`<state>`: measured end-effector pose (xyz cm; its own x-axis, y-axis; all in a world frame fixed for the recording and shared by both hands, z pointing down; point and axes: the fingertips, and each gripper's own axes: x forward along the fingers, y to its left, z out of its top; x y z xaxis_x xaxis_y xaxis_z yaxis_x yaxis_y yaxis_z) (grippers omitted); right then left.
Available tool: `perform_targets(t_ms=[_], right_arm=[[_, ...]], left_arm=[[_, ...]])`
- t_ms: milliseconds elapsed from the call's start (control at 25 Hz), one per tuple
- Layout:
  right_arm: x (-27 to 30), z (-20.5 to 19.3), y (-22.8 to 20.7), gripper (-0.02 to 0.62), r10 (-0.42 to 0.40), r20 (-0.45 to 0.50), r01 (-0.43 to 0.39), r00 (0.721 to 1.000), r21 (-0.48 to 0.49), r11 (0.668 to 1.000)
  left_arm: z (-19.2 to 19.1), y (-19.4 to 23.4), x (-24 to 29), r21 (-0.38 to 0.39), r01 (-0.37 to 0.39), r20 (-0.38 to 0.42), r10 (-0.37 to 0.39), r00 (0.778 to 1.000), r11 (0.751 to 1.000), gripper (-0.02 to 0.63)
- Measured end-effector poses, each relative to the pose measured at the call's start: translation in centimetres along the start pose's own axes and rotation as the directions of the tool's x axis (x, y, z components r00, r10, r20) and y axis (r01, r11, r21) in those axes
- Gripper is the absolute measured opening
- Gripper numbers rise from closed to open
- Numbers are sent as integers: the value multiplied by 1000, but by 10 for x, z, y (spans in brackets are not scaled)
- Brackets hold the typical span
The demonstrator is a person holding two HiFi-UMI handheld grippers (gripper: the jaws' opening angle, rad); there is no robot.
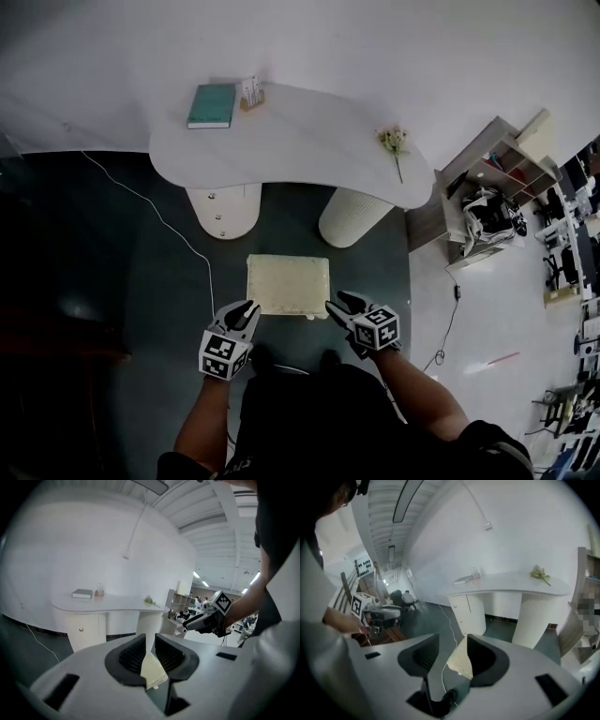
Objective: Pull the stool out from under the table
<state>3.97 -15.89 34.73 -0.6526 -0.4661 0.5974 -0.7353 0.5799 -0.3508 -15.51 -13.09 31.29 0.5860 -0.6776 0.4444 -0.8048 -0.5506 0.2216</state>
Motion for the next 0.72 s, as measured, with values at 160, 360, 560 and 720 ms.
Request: perform_targets(t_ms=[160,360,560,720], right_arm=[[-39,14,-16,191,56,106,-61,993,47,997],[-110,1,-63,172,84,124,-83,989,-17,996],[-188,-33,-116,146,93,125,-89,988,-35,995],[-222,-45,-147,101,90,112,-85,990,-55,995]], left_arm=[[37,-38,-1,30,-41,63,39,997,999,8],[67,-114,39,-40,-51,71,53,996,998,8],[77,-194,84,-188,-56,81,73,994,980,6],[95,-230,97,-178,-105,67,118,991,978,6]])
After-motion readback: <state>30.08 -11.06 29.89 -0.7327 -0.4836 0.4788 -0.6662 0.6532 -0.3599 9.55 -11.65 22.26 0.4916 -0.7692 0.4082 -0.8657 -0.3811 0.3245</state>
